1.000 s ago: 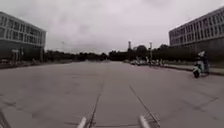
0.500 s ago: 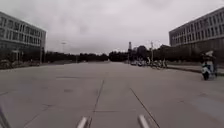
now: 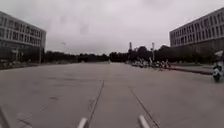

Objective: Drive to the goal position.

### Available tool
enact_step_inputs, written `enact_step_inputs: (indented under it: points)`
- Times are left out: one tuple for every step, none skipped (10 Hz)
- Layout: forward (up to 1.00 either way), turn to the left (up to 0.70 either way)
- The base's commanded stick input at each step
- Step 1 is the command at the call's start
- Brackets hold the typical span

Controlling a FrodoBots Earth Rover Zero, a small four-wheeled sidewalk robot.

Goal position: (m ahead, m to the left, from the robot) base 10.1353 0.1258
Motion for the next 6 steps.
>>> enact_step_inputs:
  points:
    - [0.99, 0.00]
    - [1.00, 0.00]
    - [0.99, 0.00]
    - [0.99, 0.00]
    - [0.99, 0.00]
    - [0.99, 0.00]
